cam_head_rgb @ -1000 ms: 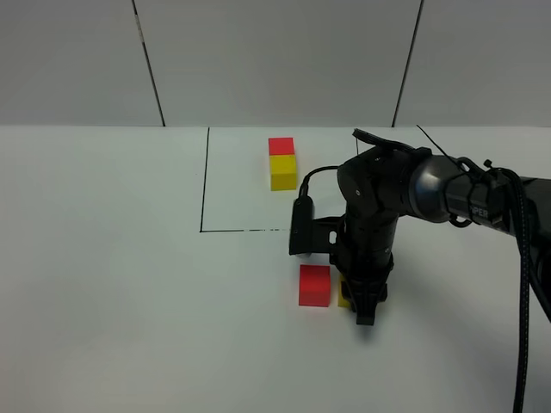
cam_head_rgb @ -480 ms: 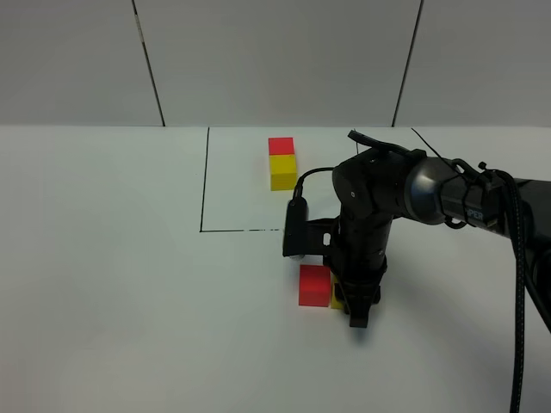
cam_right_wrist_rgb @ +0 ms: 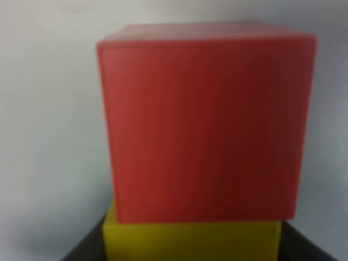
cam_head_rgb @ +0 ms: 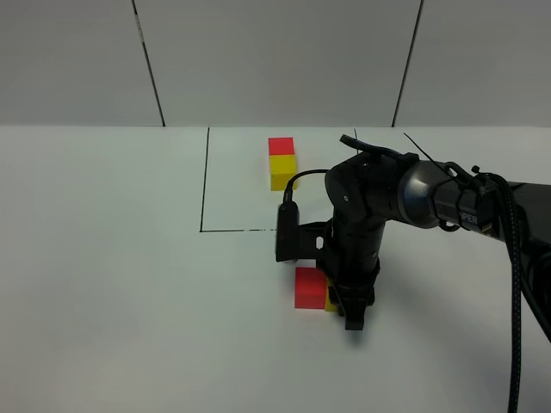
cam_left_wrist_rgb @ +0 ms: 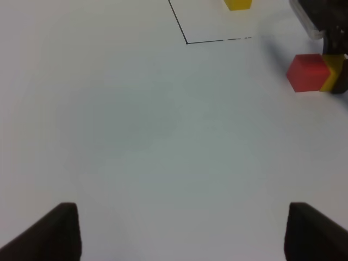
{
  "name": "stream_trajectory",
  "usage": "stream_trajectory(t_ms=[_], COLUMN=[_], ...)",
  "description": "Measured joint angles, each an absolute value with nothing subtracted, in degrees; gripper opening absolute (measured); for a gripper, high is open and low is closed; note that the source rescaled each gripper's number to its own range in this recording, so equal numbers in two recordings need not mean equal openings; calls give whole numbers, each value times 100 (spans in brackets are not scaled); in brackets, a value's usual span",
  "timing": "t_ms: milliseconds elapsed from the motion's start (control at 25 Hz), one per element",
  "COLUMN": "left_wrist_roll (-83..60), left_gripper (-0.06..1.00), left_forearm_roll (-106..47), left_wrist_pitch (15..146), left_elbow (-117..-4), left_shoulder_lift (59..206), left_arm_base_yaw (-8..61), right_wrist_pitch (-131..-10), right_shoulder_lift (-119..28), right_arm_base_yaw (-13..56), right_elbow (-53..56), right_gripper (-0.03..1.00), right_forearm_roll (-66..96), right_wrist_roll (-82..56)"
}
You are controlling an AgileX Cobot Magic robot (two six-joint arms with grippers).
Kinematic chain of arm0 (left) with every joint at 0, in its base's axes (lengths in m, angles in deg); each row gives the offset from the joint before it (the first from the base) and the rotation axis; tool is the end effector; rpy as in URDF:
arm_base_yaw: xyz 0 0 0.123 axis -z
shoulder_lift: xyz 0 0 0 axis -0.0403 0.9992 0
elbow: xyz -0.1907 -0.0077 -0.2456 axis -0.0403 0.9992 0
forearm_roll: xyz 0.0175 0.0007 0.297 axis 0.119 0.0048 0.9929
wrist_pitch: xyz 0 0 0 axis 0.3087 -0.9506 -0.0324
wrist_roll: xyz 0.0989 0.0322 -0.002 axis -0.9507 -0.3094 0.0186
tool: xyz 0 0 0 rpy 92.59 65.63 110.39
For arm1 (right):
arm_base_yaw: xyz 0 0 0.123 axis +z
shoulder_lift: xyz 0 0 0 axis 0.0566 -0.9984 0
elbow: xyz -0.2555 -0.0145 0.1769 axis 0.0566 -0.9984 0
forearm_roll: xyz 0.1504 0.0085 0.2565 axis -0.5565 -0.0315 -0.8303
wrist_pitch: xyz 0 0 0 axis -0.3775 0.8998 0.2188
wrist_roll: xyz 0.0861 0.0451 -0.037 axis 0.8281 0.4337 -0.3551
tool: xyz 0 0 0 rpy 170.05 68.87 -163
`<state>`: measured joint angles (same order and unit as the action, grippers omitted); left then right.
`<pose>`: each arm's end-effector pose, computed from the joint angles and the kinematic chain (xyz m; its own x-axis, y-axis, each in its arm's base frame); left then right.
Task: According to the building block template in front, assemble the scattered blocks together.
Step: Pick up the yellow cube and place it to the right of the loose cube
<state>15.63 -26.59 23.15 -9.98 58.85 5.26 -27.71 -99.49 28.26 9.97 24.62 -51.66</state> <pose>0.0171 -0.0180 0.2954 -0.4416 0.0509 -0.8958 0.2102 0.9765 -0.0481 0.4128 0.2504 0.0941 0.0664 -0.9976 -0.0196 -0.9946 -0.0646 -0.0816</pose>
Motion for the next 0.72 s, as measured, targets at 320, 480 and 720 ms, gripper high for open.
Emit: stream_trajectory(t_ms=[320, 480, 720], left_wrist_roll=[1563, 1563, 1563], left_gripper=[68, 68, 68], left_forearm_roll=[-2659, -2659, -2659], left_wrist_pitch=[2315, 2315, 2315], left_elbow=[-998, -998, -998], left_shoulder_lift=[5885, 5885, 5885], left_arm_base_yaw=[526, 526, 526], right_wrist_pitch=[-2787, -2782, -2787], right_shoulder_lift=[-9949, -9949, -9890], right_arm_base_yaw=[2826, 2826, 2831], right_elbow=[997, 997, 997], right_gripper=[0, 7, 69], right_forearm_roll=[2435, 2393, 2312], right_wrist_roll=[-5166, -5135, -4565])
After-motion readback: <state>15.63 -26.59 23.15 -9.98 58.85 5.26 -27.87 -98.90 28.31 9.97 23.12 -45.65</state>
